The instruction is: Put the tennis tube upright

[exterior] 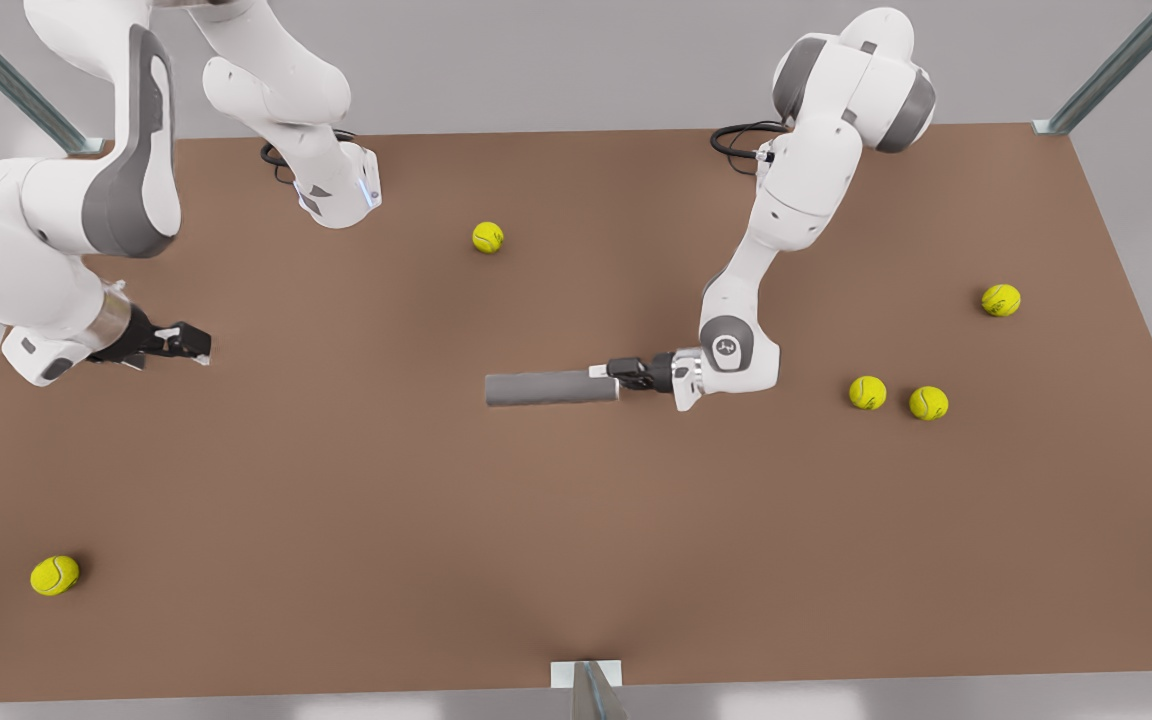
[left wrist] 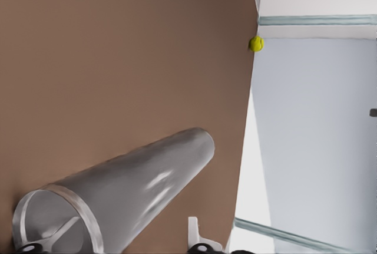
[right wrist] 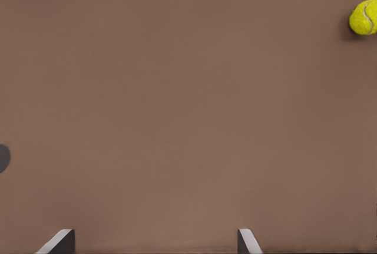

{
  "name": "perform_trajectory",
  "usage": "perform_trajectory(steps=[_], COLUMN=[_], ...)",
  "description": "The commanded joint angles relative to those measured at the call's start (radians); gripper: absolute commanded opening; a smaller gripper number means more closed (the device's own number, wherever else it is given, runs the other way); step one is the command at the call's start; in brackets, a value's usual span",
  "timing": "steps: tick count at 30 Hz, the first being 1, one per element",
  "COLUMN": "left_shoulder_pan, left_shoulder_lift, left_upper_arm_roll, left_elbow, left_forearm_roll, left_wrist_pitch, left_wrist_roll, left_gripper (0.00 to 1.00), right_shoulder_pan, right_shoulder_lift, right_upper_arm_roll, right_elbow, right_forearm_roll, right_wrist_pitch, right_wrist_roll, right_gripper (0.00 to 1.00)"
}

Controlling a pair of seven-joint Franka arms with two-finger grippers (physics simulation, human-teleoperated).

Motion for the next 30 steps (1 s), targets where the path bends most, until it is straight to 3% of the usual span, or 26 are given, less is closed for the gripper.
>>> perform_trajectory(steps=[1,6,11,21,30], left_shoulder_pan=[-0.002,-0.003,0.012,0.029,0.018], left_shoulder_lift=[-0.014,-0.014,-0.016,-0.025,-0.145], left_upper_arm_roll=[0.001,0.001,-0.001,-0.004,0.001], left_elbow=[-0.004,-0.003,0.002,0.000,-0.037], left_forearm_roll=[-0.004,-0.002,-0.001,-0.004,0.002], left_wrist_pitch=[-0.020,-0.014,-0.023,-0.029,-0.013], left_wrist_roll=[0.046,0.033,-0.003,-0.098,-0.340], left_gripper=[0.46,0.41,0.24,0.21,0.21], right_shoulder_pan=[0.058,0.069,0.071,0.069,0.064], right_shoulder_lift=[-0.001,-0.002,0.001,0.009,0.007], right_upper_arm_roll=[0.001,0.003,0.003,0.003,0.003], right_elbow=[-0.001,-0.008,-0.007,-0.002,0.001], right_forearm_roll=[0.000,0.002,0.002,0.002,0.002], right_wrist_pitch=[-0.015,-0.021,-0.019,-0.018,-0.022], right_wrist_roll=[0.016,0.018,0.018,0.018,0.015], right_gripper=[1.00,1.00,1.00,1.00,1.00])
